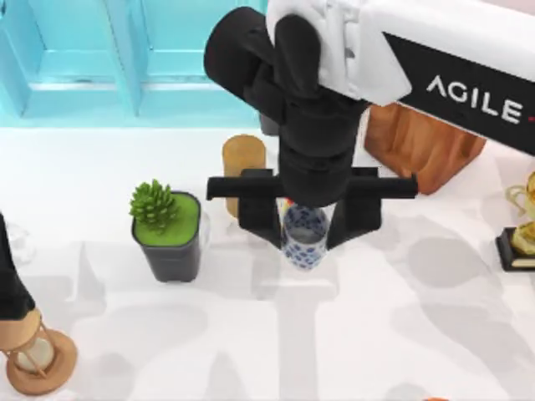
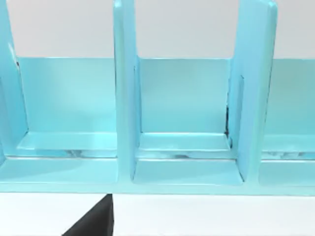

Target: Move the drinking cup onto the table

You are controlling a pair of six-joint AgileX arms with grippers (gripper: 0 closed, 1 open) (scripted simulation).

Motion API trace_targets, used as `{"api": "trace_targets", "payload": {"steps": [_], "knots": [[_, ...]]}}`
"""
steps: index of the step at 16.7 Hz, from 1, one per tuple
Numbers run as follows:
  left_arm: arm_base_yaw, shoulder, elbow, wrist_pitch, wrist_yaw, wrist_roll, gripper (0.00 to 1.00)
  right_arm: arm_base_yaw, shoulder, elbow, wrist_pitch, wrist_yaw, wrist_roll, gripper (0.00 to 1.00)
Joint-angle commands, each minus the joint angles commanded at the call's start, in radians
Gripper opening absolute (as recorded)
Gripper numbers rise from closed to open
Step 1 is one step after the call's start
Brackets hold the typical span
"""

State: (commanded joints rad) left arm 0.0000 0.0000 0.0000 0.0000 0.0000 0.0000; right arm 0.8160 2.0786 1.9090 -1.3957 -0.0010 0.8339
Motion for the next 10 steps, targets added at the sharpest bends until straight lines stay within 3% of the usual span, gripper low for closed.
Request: {"api": "trace_targets", "payload": {"steps": [6, 10], "knots": [[0.000, 0.000, 0.000, 0.000, 0.000, 0.000, 1.00, -0.003, -0.001, -0.021, 0.016, -0.001, 0.001, 0.00], [0.000, 0.000, 0.000, 0.000, 0.000, 0.000, 1.00, -0.001, 0.010, -0.147, 0.164, 0.000, 0.001, 0.00]]}}
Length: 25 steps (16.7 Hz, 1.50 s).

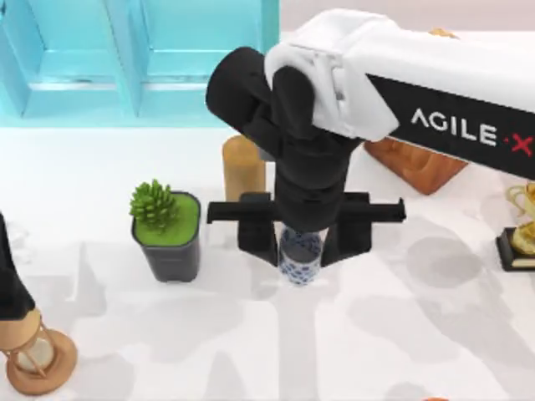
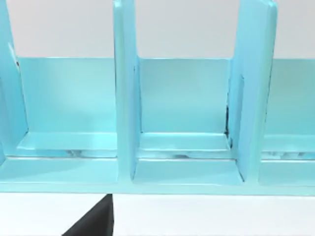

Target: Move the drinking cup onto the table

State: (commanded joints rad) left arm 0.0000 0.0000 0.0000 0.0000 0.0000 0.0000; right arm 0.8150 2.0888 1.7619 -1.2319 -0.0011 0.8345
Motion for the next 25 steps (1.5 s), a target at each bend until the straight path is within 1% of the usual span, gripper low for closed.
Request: {"api": "trace_targets", "payload": {"steps": [3, 7, 20, 21, 25], "knots": [[0.000, 0.000, 0.000, 0.000, 0.000, 0.000, 1.00, 0.002, 0.009, -0.075, 0.078, 0.000, 0.001, 0.00], [0.000, 0.000, 0.000, 0.000, 0.000, 0.000, 1.00, 0.002, 0.011, -0.079, 0.083, 0.000, 0.001, 0.00], [0.000, 0.000, 0.000, 0.000, 0.000, 0.000, 1.00, 0.002, 0.011, -0.079, 0.083, 0.000, 0.001, 0.98], [0.000, 0.000, 0.000, 0.000, 0.000, 0.000, 1.00, 0.002, 0.011, -0.079, 0.083, 0.000, 0.001, 1.00], [0.000, 0.000, 0.000, 0.000, 0.000, 0.000, 1.00, 0.002, 0.011, -0.079, 0.083, 0.000, 0.001, 1.00]]}}
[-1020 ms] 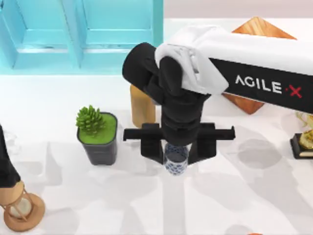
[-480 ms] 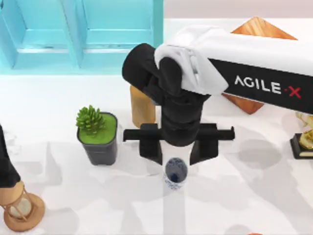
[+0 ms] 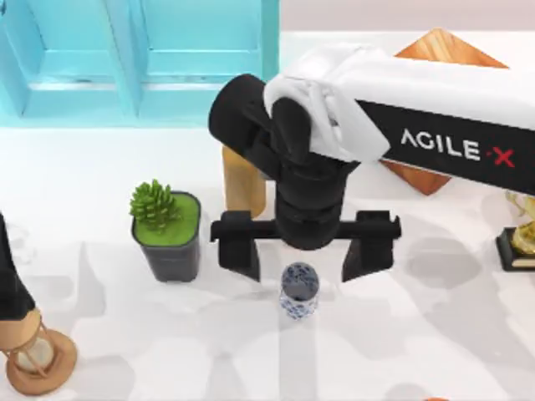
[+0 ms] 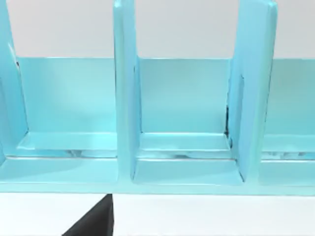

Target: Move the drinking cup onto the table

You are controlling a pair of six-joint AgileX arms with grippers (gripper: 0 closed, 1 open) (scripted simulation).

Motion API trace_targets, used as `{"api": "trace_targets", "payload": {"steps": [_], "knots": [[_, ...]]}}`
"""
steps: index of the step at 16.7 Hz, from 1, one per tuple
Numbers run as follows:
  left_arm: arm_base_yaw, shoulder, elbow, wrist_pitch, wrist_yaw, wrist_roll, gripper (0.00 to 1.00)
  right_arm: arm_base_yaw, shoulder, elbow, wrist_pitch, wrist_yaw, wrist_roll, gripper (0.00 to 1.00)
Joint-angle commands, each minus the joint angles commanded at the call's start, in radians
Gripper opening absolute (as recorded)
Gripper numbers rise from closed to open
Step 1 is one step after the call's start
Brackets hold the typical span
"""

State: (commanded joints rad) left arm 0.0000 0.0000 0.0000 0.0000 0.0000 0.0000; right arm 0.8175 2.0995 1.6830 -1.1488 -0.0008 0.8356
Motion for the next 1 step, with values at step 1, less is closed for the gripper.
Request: {"api": "trace_targets", "payload": {"steps": [1], "knots": [[0.000, 0.000, 0.000, 0.000, 0.000, 0.000, 1.00, 0.000, 0.000, 0.000, 0.000, 0.000, 0.000, 1.00]]}}
